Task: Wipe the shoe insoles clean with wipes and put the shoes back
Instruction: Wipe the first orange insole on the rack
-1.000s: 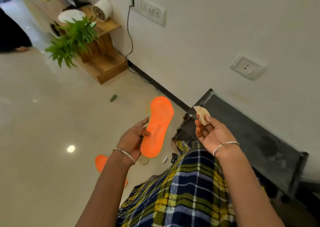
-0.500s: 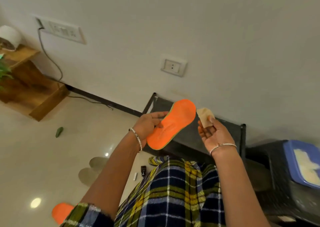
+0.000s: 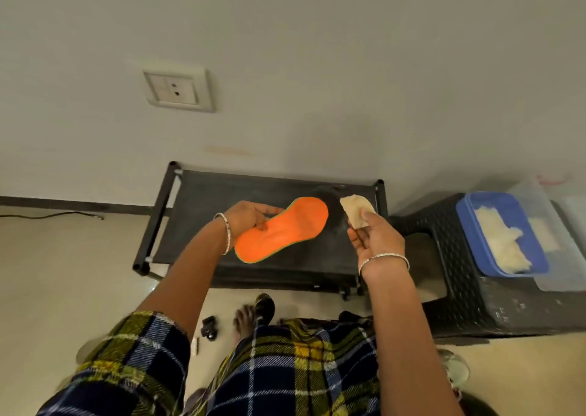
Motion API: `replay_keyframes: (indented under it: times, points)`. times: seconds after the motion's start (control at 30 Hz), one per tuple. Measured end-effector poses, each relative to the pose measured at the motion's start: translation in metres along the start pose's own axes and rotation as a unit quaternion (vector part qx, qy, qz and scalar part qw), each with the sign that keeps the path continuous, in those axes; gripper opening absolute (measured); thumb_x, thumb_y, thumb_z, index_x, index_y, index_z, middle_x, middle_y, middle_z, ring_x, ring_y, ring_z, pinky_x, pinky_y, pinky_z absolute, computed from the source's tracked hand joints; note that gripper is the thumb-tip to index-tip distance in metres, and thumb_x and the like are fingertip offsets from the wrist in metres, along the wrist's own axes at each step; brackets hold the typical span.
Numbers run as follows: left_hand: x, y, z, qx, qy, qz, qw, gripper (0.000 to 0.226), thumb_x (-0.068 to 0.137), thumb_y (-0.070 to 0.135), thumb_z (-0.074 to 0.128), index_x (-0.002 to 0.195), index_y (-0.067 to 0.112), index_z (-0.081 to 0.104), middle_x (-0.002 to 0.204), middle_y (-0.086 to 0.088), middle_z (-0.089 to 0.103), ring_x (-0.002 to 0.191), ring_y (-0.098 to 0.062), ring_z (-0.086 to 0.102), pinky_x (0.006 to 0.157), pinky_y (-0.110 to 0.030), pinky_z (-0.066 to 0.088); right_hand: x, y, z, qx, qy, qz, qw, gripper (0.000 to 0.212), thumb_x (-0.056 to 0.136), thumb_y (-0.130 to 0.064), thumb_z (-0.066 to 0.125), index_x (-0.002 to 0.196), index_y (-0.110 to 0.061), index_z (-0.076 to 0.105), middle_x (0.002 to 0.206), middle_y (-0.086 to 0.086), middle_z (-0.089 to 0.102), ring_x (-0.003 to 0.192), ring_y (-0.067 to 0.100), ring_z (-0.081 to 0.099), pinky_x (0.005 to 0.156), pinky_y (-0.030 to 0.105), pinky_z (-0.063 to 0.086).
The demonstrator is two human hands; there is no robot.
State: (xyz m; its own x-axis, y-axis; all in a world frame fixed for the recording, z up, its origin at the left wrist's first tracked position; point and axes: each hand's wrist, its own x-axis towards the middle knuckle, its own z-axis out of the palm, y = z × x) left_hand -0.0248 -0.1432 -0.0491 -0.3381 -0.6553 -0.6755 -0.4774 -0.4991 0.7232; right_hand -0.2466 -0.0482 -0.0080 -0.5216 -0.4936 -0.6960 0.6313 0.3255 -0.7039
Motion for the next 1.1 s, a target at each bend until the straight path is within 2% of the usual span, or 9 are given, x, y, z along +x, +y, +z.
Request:
replay_keyframes:
  times: [0.1, 0.17, 0.27, 0.4, 0.5, 0.63, 0.73, 0.93, 1.1]
  points:
    - [0.012, -0.004, -0.006, 0.092, 0.025, -0.013, 0.995, 0.050, 0.085, -0.008, 0.048, 0.110, 0.027, 0.073, 0.115, -0.003, 0.065, 0.100, -0.022, 0.060, 0.093, -0.037, 0.047, 0.010, 0.001, 0.007, -0.014, -0.007, 0.000, 1.000, 0.008, 0.089, -0.009, 0.070, 0.096, -0.011, 0.067, 0.095, 0.010, 0.071, 0.081, 0.020, 0.068, 0.068, 0.028, 0.057]
    - [0.026, -0.007, -0.005, 0.169, 0.065, -0.012, 0.983, 0.044, 0.090, 0.000, 0.049, 0.120, 0.025, 0.068, 0.126, -0.003, 0.061, 0.111, -0.024, 0.058, 0.097, -0.034, 0.045, 0.021, 0.001, 0.009, -0.026, -0.002, -0.005, 1.000, 0.007, 0.090, -0.008, 0.070, 0.092, -0.014, 0.067, 0.093, 0.010, 0.071, 0.078, 0.019, 0.068, 0.065, 0.028, 0.056]
    - [0.032, -0.009, 0.007, 0.299, 0.162, -0.011, 0.940, 0.044, 0.091, 0.015, 0.049, 0.131, 0.032, 0.059, 0.140, -0.002, 0.054, 0.126, -0.029, 0.051, 0.106, -0.045, 0.041, 0.030, 0.002, 0.011, -0.028, 0.017, -0.009, 0.999, 0.009, 0.089, -0.005, 0.070, 0.091, -0.014, 0.068, 0.088, 0.009, 0.069, 0.072, 0.018, 0.066, 0.064, 0.027, 0.056]
    - [-0.001, 0.011, 0.059, 0.291, 0.241, 0.036, 0.925, 0.040, 0.093, 0.029, 0.049, 0.132, 0.035, 0.055, 0.137, -0.003, 0.054, 0.123, -0.030, 0.052, 0.104, -0.048, 0.041, 0.035, 0.005, 0.011, -0.005, 0.036, -0.026, 0.999, 0.014, 0.086, 0.003, 0.071, 0.084, -0.011, 0.068, 0.085, 0.008, 0.069, 0.072, 0.016, 0.067, 0.069, 0.027, 0.059]
    - [-0.032, 0.020, 0.120, 0.312, 0.257, 0.042, 0.914, 0.043, 0.095, 0.035, 0.048, 0.138, 0.038, 0.045, 0.149, 0.004, 0.038, 0.139, -0.025, 0.033, 0.114, -0.055, 0.020, 0.039, 0.005, 0.014, -0.002, 0.035, -0.043, 0.998, 0.016, 0.085, 0.006, 0.070, 0.086, -0.010, 0.071, 0.085, 0.008, 0.071, 0.072, 0.015, 0.069, 0.067, 0.025, 0.060]
    - [-0.022, 0.000, 0.166, 0.430, 0.192, 0.056, 0.880, 0.066, 0.098, 0.048, 0.042, 0.154, 0.033, 0.011, 0.163, 0.001, 0.000, 0.150, -0.027, -0.004, 0.114, -0.065, 0.001, 0.051, 0.008, 0.014, -0.048, 0.040, -0.075, 0.995, 0.017, 0.085, -0.001, 0.073, 0.086, -0.019, 0.073, 0.088, 0.005, 0.073, 0.080, 0.021, 0.071, 0.067, 0.032, 0.062]
    - [0.003, -0.010, 0.165, 0.493, 0.119, 0.017, 0.862, 0.081, 0.095, 0.061, 0.037, 0.153, 0.032, -0.011, 0.160, 0.001, -0.023, 0.146, -0.031, -0.022, 0.111, -0.068, -0.010, 0.064, 0.012, 0.016, -0.108, 0.037, -0.106, 0.988, 0.016, 0.086, -0.006, 0.074, 0.086, -0.022, 0.076, 0.086, 0.001, 0.073, 0.083, 0.020, 0.071, 0.063, 0.029, 0.059]
    - [0.032, -0.004, 0.149, 0.506, 0.077, -0.030, 0.859, 0.087, 0.093, 0.065, 0.038, 0.153, 0.029, -0.015, 0.158, 0.000, -0.028, 0.144, -0.032, -0.027, 0.110, -0.069, -0.009, 0.092, 0.018, 0.029, -0.278, 0.024, -0.228, 0.933, 0.013, 0.078, -0.020, 0.084, 0.090, -0.022, 0.082, 0.075, -0.008, 0.075, 0.071, 0.008, 0.070, 0.069, 0.023, 0.059]
    - [0.044, -0.007, 0.147, 0.497, 0.020, -0.070, 0.864, 0.090, 0.093, 0.064, 0.040, 0.151, 0.030, -0.021, 0.156, 0.000, -0.032, 0.142, -0.032, -0.032, 0.110, -0.069, -0.008, 0.111, 0.023, 0.044, -0.410, -0.034, -0.297, 0.862, 0.020, 0.080, -0.006, 0.076, 0.097, -0.018, 0.080, 0.089, -0.001, 0.077, 0.080, 0.007, 0.068, 0.082, 0.021, 0.054]
